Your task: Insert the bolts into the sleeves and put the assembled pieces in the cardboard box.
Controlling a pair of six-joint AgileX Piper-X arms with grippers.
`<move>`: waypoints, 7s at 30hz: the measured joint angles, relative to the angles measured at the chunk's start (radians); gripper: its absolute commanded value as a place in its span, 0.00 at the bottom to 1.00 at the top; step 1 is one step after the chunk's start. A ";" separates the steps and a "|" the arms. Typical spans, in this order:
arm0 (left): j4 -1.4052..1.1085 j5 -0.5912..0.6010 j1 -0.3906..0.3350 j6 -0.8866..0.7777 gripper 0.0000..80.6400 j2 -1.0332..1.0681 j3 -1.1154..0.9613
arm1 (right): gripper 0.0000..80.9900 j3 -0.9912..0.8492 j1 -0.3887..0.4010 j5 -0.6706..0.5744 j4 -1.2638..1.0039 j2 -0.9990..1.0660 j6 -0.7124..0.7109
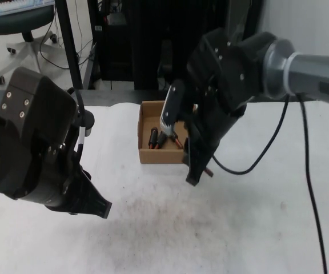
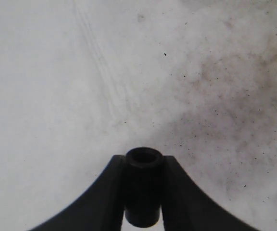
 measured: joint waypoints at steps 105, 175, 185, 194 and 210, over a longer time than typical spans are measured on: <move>-0.095 0.099 0.000 -0.077 0.00 -0.070 0.011 | 0.01 0.004 -0.042 -0.173 -0.104 0.110 0.251; -1.408 1.138 0.000 -0.478 0.00 -0.062 0.424 | 0.01 0.741 -0.001 -0.875 -1.992 -0.313 1.432; -1.407 1.141 0.000 -0.478 0.00 -0.062 0.424 | 0.01 0.741 0.023 -0.879 -1.913 -0.313 1.403; -1.400 1.145 0.000 -0.478 0.00 -0.062 0.424 | 0.01 0.741 0.043 -0.883 -1.883 -0.313 1.368; -1.389 1.164 0.010 -0.471 0.00 -0.061 0.328 | 0.01 0.741 0.039 -0.945 -1.893 -0.322 1.361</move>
